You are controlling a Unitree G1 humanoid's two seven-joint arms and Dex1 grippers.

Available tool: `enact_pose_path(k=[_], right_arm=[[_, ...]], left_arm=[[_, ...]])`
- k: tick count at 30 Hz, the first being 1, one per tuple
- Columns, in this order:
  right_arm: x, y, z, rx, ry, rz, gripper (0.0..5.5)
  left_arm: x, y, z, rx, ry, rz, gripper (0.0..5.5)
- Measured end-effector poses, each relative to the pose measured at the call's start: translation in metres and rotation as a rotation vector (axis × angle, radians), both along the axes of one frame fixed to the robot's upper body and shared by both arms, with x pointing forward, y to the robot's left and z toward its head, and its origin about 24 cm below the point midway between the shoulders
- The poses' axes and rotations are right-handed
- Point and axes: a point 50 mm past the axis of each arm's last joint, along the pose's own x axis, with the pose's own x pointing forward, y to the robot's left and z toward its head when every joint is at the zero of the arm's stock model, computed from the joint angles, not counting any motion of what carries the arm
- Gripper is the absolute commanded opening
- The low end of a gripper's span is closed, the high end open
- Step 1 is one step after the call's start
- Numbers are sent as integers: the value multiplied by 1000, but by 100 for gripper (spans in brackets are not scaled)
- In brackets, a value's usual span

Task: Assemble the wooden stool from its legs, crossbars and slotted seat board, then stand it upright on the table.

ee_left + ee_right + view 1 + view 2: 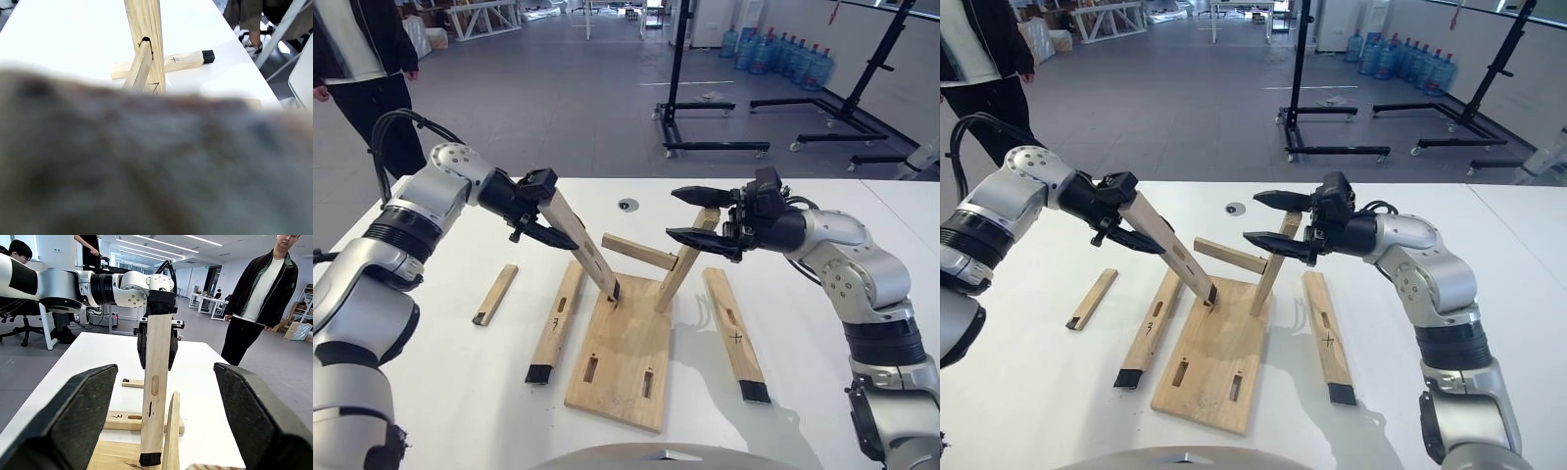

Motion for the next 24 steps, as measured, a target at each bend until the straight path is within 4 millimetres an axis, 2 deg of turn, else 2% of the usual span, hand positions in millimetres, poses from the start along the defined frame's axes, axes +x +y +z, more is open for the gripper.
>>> enact_pose_path(k=[6, 9, 19, 24], right_arm=[[-6, 5, 0, 15, 1, 12, 360], [-8, 6, -1, 23, 2, 21, 360], [-9, 7, -1, 24, 5, 27, 360], [-8, 8, -1, 19, 10, 29, 360]], left_arm=[[-4, 7, 5, 17, 41, 37, 201], [-8, 12, 2, 26, 51, 29, 201], [-10, 9, 1, 37, 51, 13, 201], [-4, 9, -4, 24, 98, 43, 201]])
